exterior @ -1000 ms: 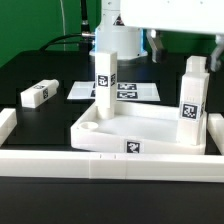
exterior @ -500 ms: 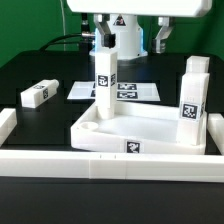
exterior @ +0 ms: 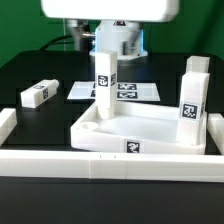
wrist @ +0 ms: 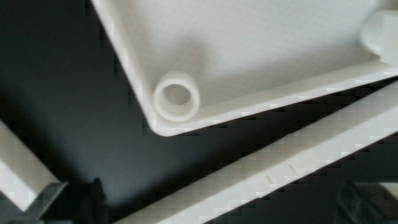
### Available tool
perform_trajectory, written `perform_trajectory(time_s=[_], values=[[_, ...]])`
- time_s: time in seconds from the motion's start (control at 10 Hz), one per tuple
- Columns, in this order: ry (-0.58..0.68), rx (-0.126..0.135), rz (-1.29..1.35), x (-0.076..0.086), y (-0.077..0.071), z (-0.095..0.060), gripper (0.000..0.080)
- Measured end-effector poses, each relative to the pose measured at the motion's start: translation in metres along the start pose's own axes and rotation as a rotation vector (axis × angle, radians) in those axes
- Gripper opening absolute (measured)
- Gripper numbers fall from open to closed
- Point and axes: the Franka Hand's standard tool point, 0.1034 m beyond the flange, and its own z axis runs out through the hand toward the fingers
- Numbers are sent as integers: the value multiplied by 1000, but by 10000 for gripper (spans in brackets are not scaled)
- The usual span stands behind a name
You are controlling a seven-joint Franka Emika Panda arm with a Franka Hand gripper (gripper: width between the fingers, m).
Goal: Assemble desk
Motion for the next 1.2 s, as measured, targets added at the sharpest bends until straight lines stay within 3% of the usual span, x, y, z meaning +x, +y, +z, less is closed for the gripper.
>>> perform_trajectory(time_s=[0.1, 0.2, 0.6, 0.7, 1.0, 1.1, 1.2], values=[[14, -6, -7, 7, 22, 7, 649], [23, -18, -6, 10, 28, 15, 649], [20, -15, -15, 9, 27, 15, 649], [24, -4, -26, 10, 47, 17, 649], [53, -37, -55, -3, 128, 37, 649], [68, -60, -58, -6, 146, 44, 649], [61, -53, -52, -6, 138, 43, 649]])
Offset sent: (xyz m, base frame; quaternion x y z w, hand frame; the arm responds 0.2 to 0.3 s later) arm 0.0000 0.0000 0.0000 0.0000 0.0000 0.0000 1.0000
